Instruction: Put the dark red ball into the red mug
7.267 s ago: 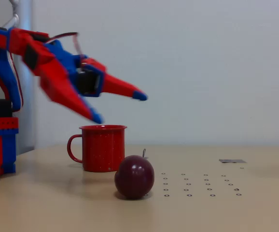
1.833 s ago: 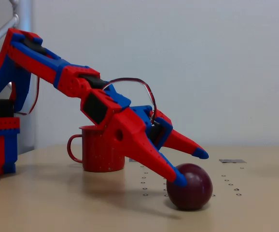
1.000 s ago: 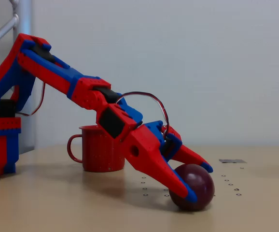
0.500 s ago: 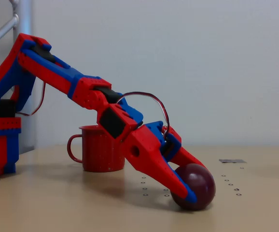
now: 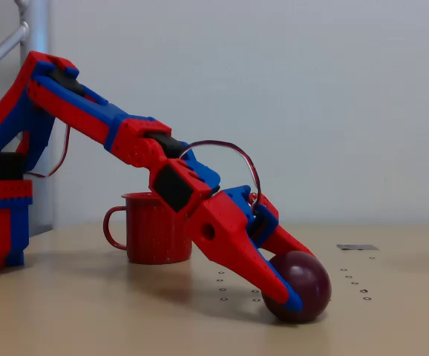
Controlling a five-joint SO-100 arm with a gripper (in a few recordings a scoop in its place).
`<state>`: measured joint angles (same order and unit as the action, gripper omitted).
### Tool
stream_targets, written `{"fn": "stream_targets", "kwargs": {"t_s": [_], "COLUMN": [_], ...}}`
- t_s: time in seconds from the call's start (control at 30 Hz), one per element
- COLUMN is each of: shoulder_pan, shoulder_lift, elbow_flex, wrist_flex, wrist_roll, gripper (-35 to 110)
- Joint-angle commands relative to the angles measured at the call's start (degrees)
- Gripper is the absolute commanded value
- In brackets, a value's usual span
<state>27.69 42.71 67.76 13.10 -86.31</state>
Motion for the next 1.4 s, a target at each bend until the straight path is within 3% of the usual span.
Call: {"fn": "stream_targets", "kwargs": {"t_s": [0.0, 0.63, 1.0, 1.37], "shoulder_pan": [1.1, 0.7, -5.4, -17.9], "shoulder_lift": [3.3, 14.2, 23.5, 35.4], "elbow_flex": [-6.5, -7.8, -23.0, -28.9], "wrist_flex": [1.2, 18.5, 53.3, 78.3], "wrist_roll": [1.8, 14.3, 30.2, 39.4], "gripper": [24, 21, 21, 19]}}
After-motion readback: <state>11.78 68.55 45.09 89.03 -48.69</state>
